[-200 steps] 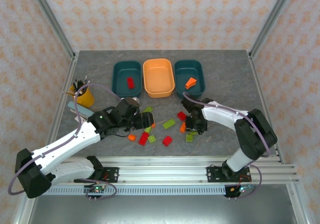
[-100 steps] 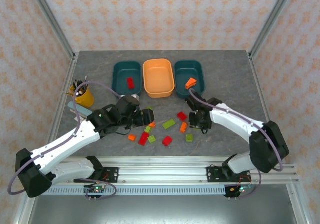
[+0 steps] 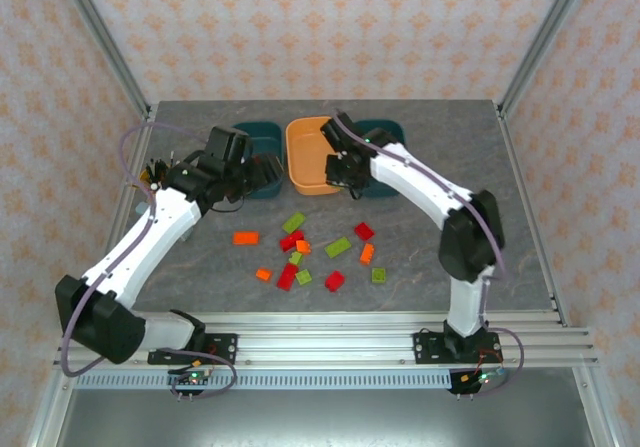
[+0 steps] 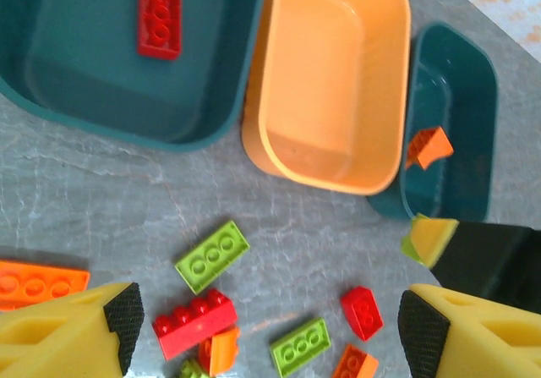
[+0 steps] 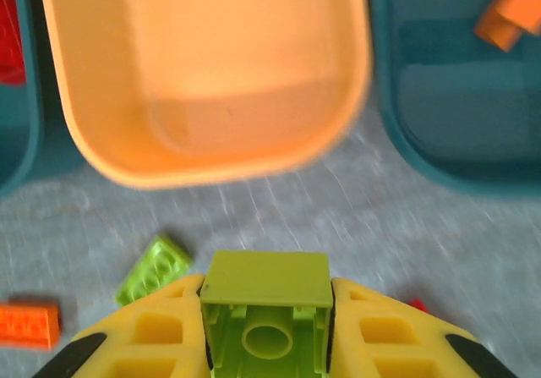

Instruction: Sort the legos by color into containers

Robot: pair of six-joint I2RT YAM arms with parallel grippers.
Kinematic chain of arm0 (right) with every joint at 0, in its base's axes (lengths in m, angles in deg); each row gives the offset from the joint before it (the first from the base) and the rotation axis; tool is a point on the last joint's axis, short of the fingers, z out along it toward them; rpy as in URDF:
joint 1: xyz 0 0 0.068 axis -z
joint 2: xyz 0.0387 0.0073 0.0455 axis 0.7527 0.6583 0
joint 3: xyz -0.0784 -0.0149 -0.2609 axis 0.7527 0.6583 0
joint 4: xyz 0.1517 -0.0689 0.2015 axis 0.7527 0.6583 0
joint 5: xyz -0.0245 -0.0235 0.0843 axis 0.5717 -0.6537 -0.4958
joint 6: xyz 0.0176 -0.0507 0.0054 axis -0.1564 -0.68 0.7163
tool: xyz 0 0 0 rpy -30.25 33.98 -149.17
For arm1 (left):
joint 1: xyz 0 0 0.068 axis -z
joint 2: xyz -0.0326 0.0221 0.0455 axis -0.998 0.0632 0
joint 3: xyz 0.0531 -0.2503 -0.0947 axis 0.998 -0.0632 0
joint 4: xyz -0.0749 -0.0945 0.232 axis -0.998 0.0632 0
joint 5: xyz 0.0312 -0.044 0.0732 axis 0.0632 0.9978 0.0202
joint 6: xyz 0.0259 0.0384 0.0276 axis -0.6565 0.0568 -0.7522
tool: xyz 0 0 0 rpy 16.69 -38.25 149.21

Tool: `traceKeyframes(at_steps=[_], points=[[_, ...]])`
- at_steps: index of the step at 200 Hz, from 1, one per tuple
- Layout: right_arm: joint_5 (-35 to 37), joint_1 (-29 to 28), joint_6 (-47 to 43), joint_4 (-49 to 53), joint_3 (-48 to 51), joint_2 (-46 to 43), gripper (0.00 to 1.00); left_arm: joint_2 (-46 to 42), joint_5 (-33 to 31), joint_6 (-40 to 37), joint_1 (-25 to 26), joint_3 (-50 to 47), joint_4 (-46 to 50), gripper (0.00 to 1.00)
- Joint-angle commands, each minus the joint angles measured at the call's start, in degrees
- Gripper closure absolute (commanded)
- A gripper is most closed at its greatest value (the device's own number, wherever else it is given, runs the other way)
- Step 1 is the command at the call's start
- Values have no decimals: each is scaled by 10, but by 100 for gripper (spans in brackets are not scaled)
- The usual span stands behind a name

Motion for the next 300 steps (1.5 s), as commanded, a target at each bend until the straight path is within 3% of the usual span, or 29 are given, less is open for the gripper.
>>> traceKeyframes(at_steps=[1,51,96,132,158,187,244,281,300], points=[[6,5,-23,16,-88,84,71,25,23,-20,-24,32,-4,18],[-2,19,-48,34,-281,260,70,57,33,-39,-48,45,-6,18],[-47,26,-42,55,-386,357,62,44,31,-43,-48,18,0,18],[-44,24,-52,58,-396,332,47,20,30,-43,-48,-7,12,18],[-29,21,-59,56,-386,277,45,8,31,-39,-48,-21,21,18],[-7,11,-70,44,-337,188,46,-7,35,-36,-47,-33,32,18],[24,-5,-58,-24,-88,-32,46,-33,46,-47,-36,-49,68,18],[24,-16,-51,-59,89,-167,46,-41,42,-15,10,-79,73,19],[-10,-26,-48,-82,189,-230,46,-30,30,10,53,-97,55,20]])
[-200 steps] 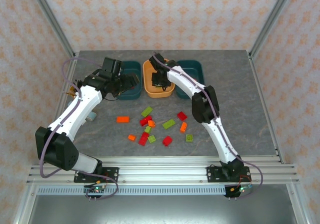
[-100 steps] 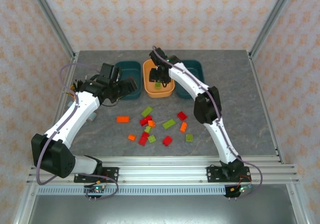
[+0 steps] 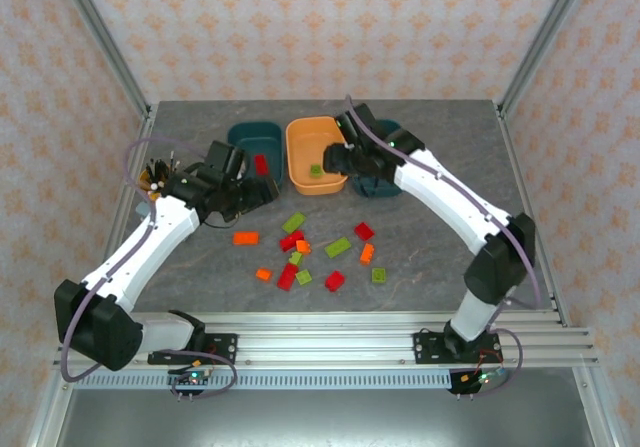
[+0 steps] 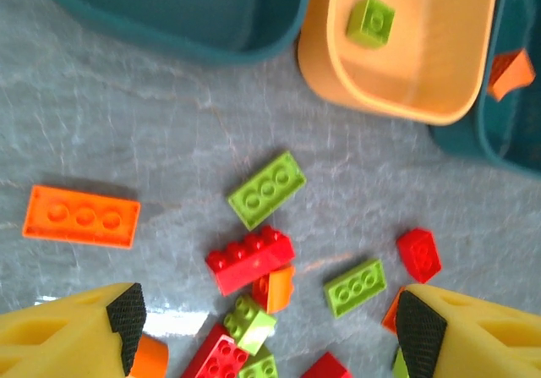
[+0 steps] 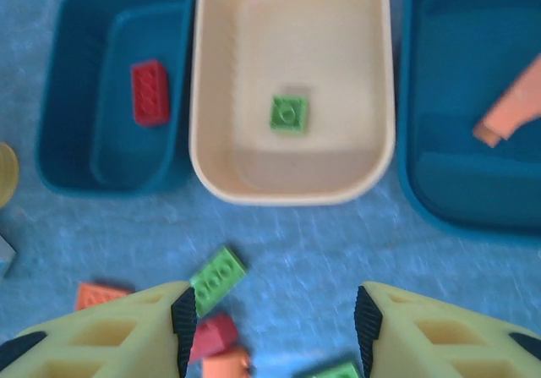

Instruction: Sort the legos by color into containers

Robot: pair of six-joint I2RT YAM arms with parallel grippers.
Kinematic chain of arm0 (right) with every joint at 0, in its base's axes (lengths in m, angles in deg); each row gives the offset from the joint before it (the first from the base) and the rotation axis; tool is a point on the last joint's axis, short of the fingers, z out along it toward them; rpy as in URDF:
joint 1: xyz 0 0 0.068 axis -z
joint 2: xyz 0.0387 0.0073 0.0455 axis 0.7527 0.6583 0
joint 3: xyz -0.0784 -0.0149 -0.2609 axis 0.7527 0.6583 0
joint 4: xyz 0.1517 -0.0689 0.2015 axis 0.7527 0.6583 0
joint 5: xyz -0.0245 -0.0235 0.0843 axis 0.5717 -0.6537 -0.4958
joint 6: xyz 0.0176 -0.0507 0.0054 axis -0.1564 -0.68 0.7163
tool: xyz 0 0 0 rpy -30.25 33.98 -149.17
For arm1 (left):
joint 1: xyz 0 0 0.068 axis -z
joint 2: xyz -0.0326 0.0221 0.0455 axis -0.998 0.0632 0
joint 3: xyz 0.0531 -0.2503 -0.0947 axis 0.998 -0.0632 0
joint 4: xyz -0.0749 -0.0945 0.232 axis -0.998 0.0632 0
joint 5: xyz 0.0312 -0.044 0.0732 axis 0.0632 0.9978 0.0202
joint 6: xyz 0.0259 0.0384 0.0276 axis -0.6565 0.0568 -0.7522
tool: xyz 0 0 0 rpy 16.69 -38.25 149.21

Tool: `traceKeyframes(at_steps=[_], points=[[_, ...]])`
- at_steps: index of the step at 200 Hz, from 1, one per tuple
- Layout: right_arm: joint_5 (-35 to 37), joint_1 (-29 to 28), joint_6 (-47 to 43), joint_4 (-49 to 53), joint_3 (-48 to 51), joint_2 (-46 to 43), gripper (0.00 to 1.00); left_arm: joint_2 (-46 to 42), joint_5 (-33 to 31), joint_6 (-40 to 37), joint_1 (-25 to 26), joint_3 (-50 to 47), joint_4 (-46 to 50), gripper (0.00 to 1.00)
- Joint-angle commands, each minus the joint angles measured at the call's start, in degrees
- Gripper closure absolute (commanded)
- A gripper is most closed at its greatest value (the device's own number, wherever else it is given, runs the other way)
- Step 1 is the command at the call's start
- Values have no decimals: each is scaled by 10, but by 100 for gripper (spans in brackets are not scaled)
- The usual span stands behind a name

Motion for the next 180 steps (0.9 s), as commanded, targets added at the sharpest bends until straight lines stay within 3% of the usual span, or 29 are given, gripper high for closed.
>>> traceKeyframes(at_steps=[1,41,63,74,180], points=[[-19,-15,7,-26,99,-65,46,4,-8,31,45,-25,8,20],[-89,-39,48,-51,267,-170,40,72,-40,104,108,-44,-14,17],[-96,-41,71,-58,326,-215,37,119,-56,159,110,-25,16,5],[-92,-41,75,-54,339,-230,35,145,-55,171,114,-11,25,0],[-95,-41,62,-52,375,-299,23,312,-35,186,123,58,18,1]])
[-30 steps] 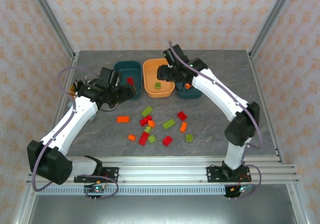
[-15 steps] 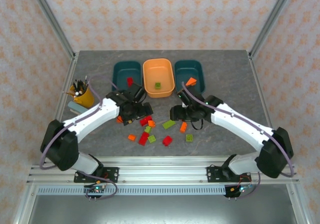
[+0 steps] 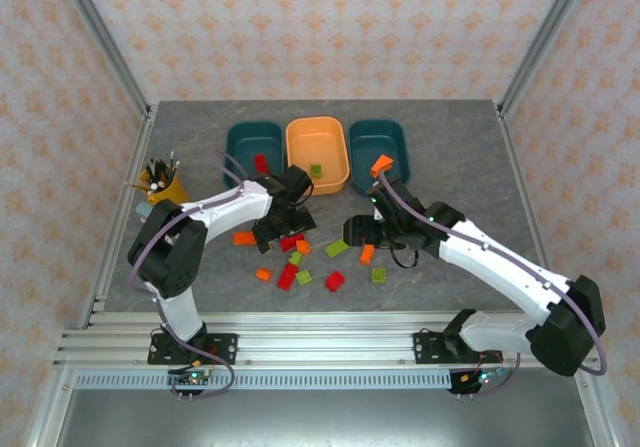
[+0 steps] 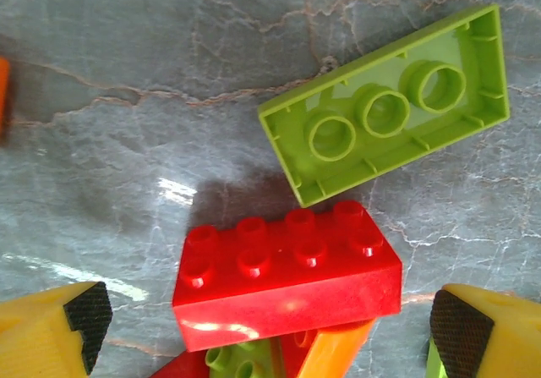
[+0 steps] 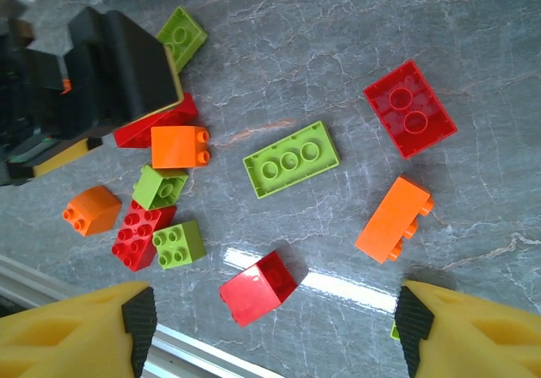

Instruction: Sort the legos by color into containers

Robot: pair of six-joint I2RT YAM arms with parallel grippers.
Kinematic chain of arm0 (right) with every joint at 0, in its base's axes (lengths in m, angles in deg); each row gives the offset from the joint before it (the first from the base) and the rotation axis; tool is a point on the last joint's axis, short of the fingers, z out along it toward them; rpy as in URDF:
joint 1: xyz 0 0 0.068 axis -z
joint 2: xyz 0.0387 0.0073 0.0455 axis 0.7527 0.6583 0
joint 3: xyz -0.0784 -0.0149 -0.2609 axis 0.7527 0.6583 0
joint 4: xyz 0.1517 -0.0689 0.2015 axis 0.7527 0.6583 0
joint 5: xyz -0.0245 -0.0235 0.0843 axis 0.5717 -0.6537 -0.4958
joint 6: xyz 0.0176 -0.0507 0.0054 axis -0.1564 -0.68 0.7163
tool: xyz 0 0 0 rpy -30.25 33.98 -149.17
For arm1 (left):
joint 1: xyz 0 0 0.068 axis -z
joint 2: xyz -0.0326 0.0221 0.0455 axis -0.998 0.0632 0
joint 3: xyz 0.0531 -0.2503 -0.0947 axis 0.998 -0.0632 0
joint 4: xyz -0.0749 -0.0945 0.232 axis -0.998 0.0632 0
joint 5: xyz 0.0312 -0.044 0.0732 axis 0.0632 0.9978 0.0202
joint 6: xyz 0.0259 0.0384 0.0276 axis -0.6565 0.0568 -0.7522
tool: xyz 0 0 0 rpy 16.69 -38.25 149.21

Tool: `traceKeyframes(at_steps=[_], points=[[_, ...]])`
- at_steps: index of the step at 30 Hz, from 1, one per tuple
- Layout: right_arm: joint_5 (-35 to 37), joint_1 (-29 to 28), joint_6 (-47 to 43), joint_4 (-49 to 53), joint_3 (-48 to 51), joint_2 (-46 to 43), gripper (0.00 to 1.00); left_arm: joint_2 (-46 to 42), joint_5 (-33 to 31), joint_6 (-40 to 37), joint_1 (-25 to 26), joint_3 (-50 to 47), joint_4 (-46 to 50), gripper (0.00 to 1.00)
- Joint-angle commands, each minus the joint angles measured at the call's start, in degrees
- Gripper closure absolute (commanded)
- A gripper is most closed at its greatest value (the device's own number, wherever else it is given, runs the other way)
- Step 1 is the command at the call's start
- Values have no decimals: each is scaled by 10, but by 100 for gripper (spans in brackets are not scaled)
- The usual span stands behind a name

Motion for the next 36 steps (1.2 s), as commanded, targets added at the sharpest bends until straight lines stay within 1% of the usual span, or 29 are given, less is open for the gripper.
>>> traceKeyframes(at_steps=[1,5,8,10,14,15,19,22,25,27,31,33,36], points=[[2,0,2,-7,15,-26,23,21,-11,11,8,18,10,1],[5,0,10,-8,22,-29,23,33,-8,15,9,8,-9,8],[8,0,14,-12,22,-28,23,38,-9,14,10,-1,-28,16],[8,0,16,-16,21,-27,23,39,-11,11,11,-3,-36,22],[8,0,17,-17,20,-26,23,32,-19,4,10,-7,-41,42],[8,0,17,-17,20,-26,23,28,-20,4,10,-9,-42,45],[11,0,17,-13,17,-28,23,-2,-35,1,10,-12,-22,46],[19,0,13,-10,5,-31,24,-45,-65,-16,11,3,26,46],[29,0,11,-17,-13,-36,24,-81,-93,-53,0,43,85,46],[30,0,12,-37,-27,-33,24,-93,-97,-86,-21,70,113,46],[20,0,31,-98,-63,-5,24,-84,-79,-177,-92,132,140,45],[13,0,45,-115,-93,33,24,-56,-66,-224,-124,179,153,45],[9,0,61,-134,-132,71,24,2,-60,-297,-151,256,166,45]])
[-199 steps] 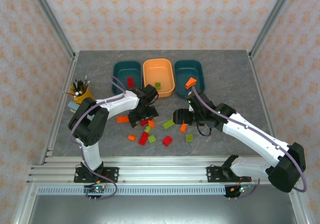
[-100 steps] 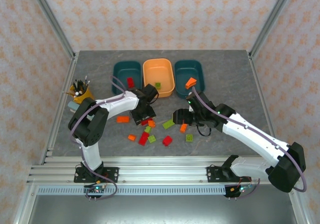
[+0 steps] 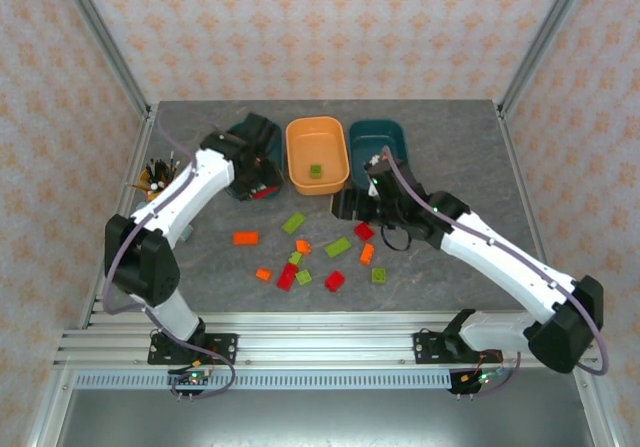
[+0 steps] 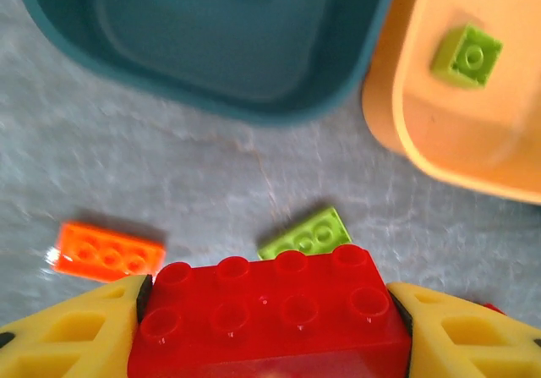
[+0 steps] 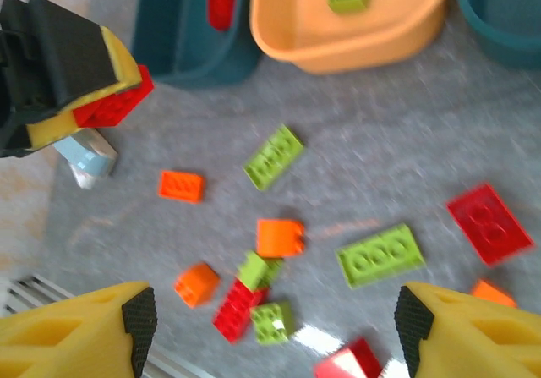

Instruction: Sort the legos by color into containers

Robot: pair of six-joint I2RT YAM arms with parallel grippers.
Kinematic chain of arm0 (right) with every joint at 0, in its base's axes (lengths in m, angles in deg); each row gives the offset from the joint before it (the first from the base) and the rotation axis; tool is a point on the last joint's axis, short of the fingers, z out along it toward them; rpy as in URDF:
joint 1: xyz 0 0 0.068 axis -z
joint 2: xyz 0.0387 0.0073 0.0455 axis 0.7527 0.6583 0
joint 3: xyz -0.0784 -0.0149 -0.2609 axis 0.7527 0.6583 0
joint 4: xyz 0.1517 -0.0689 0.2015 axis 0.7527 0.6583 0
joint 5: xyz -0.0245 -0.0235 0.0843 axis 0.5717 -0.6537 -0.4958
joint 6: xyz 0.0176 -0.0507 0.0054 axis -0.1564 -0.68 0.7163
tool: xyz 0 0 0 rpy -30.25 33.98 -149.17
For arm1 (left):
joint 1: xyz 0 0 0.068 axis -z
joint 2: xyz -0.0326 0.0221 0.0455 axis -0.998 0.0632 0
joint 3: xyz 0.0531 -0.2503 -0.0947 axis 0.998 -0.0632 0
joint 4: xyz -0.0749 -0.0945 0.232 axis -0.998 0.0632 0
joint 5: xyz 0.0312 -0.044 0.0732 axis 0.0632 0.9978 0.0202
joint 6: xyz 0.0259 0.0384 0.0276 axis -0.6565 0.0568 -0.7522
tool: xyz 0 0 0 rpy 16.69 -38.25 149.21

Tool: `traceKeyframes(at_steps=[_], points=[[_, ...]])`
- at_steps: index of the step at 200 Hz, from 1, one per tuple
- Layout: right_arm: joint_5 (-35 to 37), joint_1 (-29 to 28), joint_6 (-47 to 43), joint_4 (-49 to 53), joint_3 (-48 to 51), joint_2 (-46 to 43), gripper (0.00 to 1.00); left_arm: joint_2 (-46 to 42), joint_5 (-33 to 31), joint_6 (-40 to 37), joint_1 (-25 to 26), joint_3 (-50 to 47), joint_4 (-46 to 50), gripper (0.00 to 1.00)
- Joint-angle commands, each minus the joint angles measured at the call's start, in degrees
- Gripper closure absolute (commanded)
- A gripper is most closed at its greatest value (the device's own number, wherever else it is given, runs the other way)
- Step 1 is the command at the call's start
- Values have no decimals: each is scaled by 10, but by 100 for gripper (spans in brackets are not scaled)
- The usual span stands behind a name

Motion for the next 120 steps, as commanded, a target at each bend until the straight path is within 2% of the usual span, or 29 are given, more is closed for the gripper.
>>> traceKeyframes(at_steps=[1,51,120], points=[[-1,0,32,-55,-47,44,24,76,-5,-135,-24,80,52,45],[-11,1,38,-46,-116,108,24,218,-11,-212,-58,190,63,46],[-14,1,53,-47,-108,120,24,279,-13,-225,-62,184,41,42]])
